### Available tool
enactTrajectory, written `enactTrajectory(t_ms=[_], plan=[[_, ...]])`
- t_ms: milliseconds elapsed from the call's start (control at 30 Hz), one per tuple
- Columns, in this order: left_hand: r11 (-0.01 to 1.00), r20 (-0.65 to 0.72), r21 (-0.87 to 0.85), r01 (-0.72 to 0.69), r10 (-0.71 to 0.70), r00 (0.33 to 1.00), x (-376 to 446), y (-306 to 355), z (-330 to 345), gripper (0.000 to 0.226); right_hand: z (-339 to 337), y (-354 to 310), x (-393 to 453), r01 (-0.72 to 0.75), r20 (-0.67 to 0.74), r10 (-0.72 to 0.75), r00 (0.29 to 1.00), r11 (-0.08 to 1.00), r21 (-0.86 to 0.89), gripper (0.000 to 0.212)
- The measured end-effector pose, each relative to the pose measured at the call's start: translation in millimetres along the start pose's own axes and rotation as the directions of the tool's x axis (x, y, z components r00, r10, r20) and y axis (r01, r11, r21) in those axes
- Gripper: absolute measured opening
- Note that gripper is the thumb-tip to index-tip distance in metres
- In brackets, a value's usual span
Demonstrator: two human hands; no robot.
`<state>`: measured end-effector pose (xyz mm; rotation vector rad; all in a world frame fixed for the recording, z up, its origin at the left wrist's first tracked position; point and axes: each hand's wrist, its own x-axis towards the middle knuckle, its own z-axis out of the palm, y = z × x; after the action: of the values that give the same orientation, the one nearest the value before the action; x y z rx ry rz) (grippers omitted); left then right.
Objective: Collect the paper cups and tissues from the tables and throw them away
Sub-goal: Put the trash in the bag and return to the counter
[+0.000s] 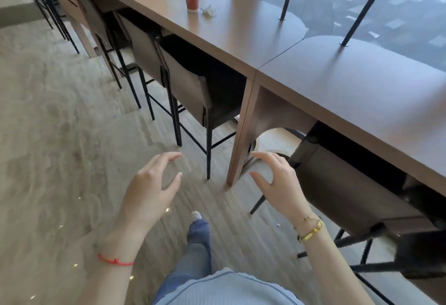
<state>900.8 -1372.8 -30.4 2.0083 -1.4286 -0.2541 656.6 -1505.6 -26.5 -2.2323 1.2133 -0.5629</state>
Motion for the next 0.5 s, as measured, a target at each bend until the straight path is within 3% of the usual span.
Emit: enactTrajectory(t_ms=[200, 500], plan=[[0.999, -0.047, 0.026, 0.047, -0.046, 0.998, 89.0, -40.9, -0.5, 0.039, 30.3, -8.7, 110.3, 0.051, 0.062, -0.051, 0.997, 0.999, 0.0, 0.042], [0.997, -0.078, 0.077, 0.003, 0.004, 0.997, 271.0, -113.8, -40.6, 0.039, 69.4, -52.7, 307.5, 0.12, -0.059, -0.117, 0.991, 0.991, 0.059, 0.042]])
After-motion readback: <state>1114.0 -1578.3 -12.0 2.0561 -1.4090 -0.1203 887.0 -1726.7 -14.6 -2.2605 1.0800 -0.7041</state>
